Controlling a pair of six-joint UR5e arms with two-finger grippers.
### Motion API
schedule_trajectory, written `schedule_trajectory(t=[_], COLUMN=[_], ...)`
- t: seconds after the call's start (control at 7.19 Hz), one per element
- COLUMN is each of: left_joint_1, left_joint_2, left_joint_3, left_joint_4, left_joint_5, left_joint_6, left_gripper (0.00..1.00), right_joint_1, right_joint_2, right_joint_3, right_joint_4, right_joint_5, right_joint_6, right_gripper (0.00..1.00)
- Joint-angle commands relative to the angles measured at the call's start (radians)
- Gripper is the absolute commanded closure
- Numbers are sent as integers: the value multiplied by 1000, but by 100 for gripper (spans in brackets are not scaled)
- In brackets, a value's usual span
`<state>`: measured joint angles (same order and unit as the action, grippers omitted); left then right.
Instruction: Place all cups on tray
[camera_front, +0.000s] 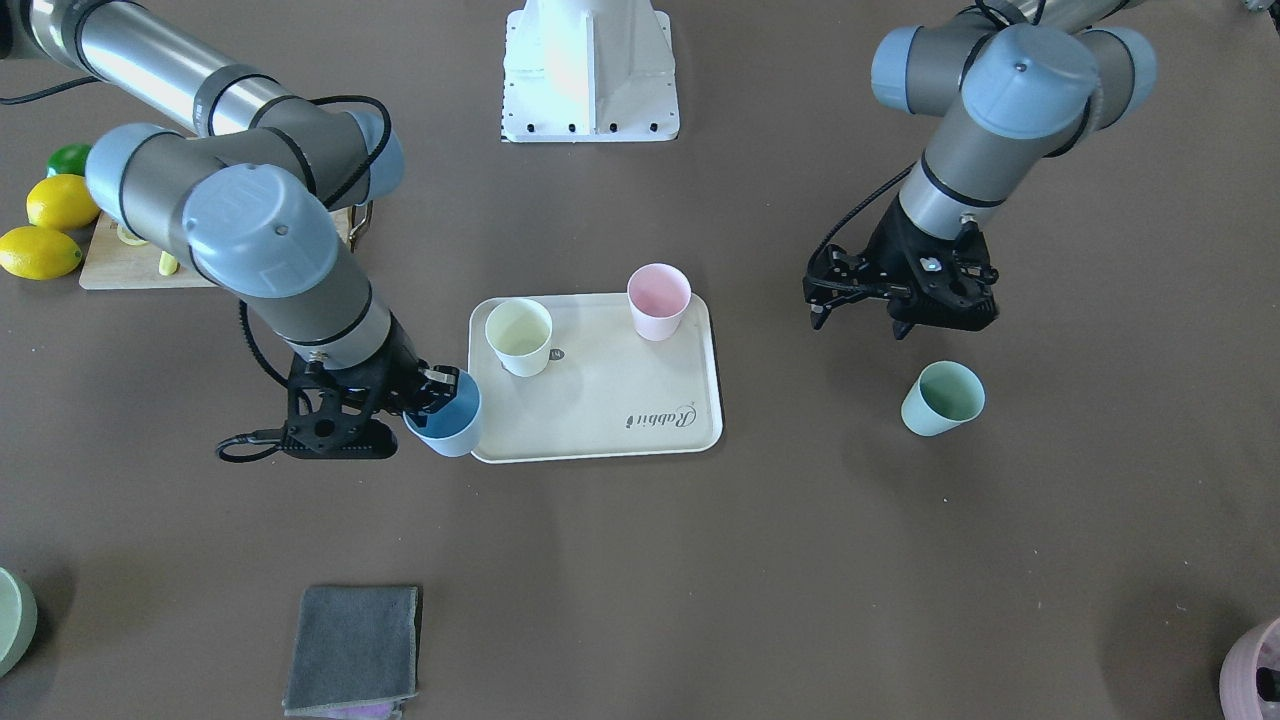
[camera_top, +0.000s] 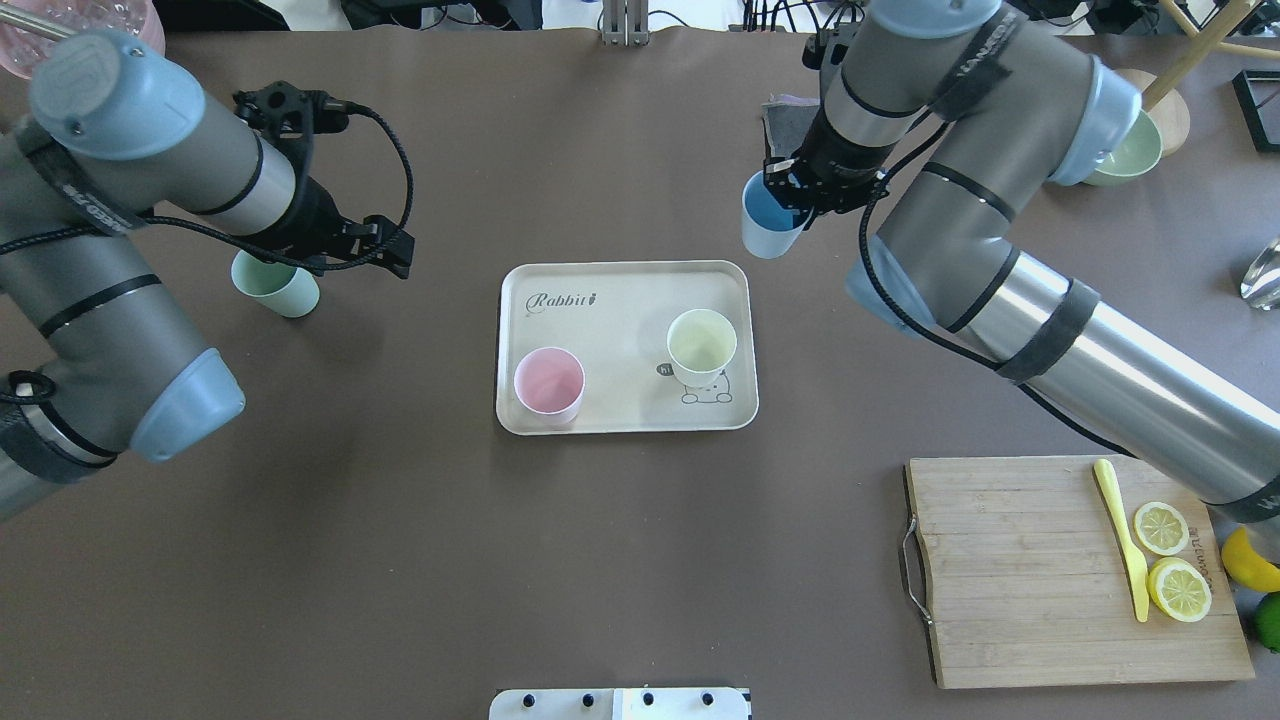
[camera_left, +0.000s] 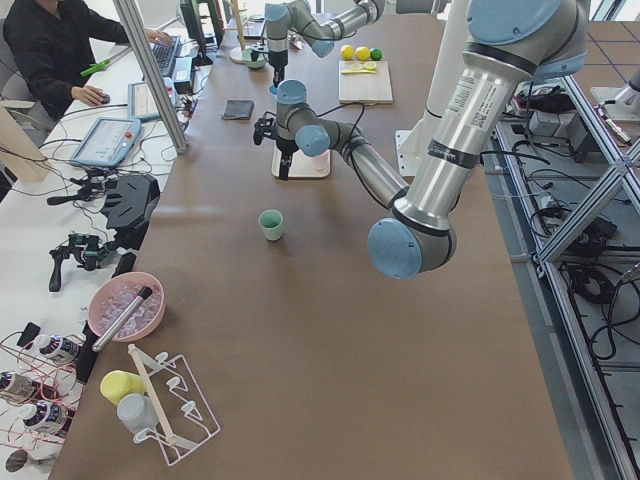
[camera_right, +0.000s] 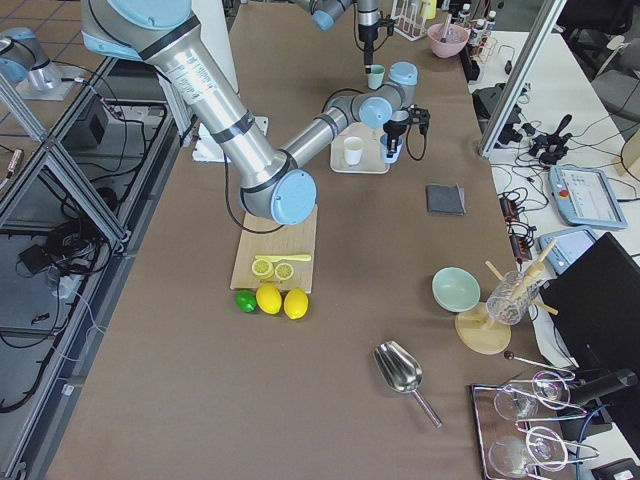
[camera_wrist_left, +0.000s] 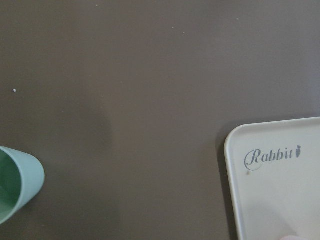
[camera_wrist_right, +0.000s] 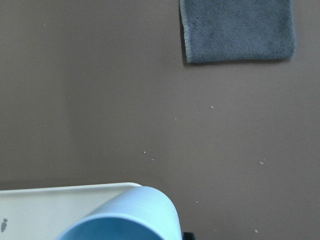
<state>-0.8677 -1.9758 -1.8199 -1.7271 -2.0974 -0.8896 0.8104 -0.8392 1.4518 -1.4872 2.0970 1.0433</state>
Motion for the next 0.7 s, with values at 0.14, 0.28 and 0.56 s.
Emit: schedule_trajectory(t=[0.14, 0.28, 0.56], left_joint_1=[-91, -114, -125], left_joint_2=[54, 55, 57], left_joint_3=[0, 13, 56], left_joint_4=[6, 6, -5], left_joint_5=[-24, -24, -23], left_joint_6=[141, 177, 214], left_gripper=[3, 3, 3], right_joint_1=[-88, -102, -120], right_joint_2=[18, 20, 23], right_joint_3=[-76, -76, -76], right_joint_4=[119, 119, 120], right_joint_5=[-43, -43, -54], right_joint_6=[119, 119, 119], right_gripper=[100, 100, 68])
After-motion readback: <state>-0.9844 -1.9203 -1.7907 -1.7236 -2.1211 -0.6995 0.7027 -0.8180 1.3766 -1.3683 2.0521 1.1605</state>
